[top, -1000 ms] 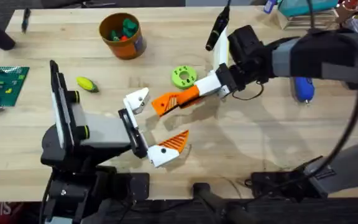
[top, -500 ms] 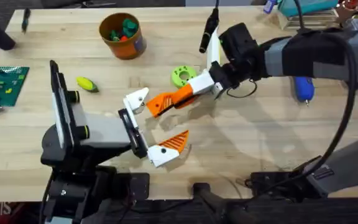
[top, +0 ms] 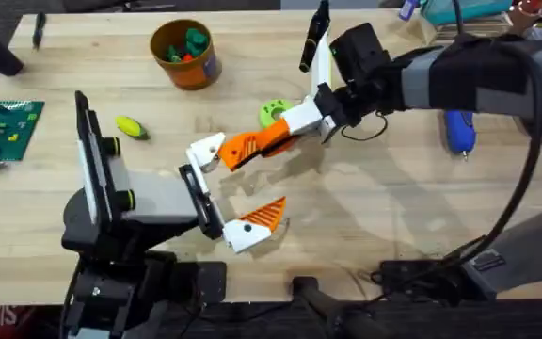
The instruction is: Pick up the gripper from the table and insert it into the empty holder that is missing its gripper. Then pick up a screw, insert it into the mounting hole, and use the screwdriver to tighten it. Finally, clean up the table by picking up the vegetable and placing it into the bucket.
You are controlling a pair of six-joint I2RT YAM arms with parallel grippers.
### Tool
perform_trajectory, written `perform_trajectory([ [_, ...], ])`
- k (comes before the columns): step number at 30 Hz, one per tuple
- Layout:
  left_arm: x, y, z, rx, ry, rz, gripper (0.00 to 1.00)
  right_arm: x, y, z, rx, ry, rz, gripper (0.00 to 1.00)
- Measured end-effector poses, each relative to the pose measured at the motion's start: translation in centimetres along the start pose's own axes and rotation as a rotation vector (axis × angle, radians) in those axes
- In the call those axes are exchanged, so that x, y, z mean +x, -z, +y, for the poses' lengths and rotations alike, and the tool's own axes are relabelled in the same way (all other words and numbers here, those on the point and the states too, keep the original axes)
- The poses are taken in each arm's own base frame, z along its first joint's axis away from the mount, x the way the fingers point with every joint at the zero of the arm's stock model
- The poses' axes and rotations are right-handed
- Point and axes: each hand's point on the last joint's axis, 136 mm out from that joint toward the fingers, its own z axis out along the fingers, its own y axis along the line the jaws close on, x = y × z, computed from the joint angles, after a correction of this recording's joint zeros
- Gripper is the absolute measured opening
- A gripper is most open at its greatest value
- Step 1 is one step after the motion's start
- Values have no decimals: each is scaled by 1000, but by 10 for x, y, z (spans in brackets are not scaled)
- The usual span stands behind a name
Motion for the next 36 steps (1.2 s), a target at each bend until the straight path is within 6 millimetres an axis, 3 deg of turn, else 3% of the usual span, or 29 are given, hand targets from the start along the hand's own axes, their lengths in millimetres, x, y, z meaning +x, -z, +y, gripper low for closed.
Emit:
perform_trajectory([
  [16, 0, 0, 1, -5, 8, 1, 987, -5, 0, -12, -1, -26, 0, 9],
  [23, 0, 0, 1, -5, 5, 1, 986, -12, -5, -8, -4, -6, 13, 9],
  [36, 0, 0, 0, 1, 9, 1, 986, -10, -19, -9, 4, -156, 47, 9],
])
